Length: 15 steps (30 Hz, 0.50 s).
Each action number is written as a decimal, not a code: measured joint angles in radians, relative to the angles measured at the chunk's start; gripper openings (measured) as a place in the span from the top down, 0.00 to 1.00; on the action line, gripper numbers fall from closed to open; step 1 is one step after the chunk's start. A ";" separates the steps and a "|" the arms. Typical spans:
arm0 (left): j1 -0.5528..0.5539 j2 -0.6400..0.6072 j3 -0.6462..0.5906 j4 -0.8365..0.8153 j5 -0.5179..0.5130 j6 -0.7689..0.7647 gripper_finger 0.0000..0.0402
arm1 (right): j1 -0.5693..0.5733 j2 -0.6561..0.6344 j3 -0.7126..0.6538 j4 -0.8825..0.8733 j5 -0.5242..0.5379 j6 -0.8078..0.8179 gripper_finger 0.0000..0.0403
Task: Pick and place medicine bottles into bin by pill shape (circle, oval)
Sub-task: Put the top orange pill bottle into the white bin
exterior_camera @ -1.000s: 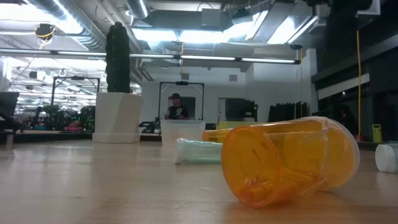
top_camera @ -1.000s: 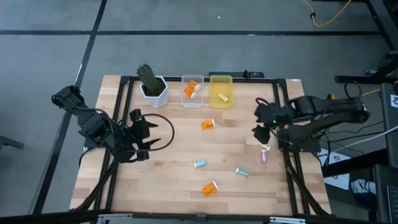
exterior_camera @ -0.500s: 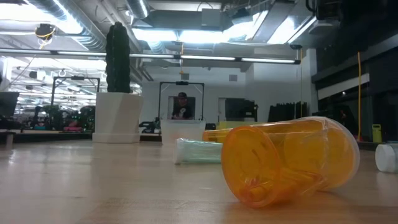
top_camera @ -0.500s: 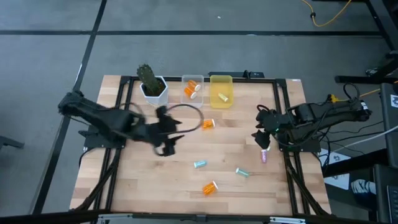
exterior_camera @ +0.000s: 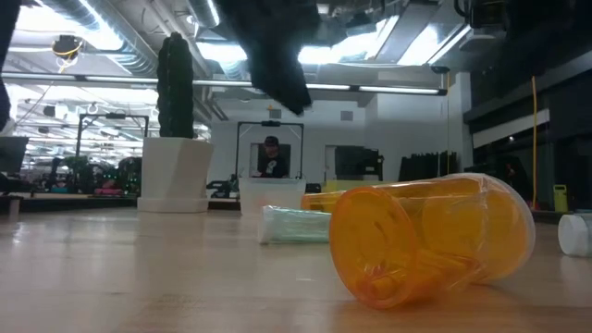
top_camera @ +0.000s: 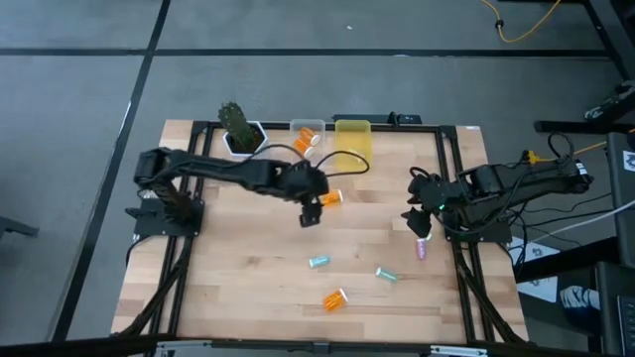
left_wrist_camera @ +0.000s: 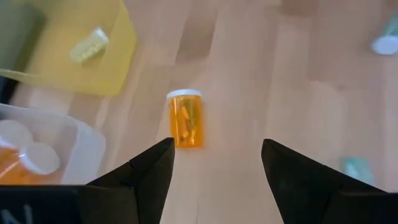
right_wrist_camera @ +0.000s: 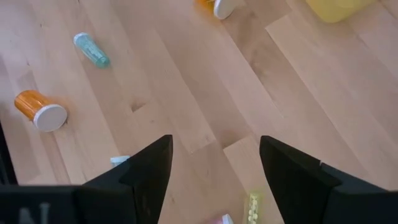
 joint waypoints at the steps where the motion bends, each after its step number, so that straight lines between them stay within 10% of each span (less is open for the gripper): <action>1: 0.016 0.024 0.000 0.016 0.008 0.000 0.41 | 0.000 0.000 0.000 0.000 0.000 0.000 0.39; 15: 0.092 0.269 -0.001 0.174 0.095 0.027 0.41 | 0.000 0.000 0.000 0.036 0.000 -0.026 0.39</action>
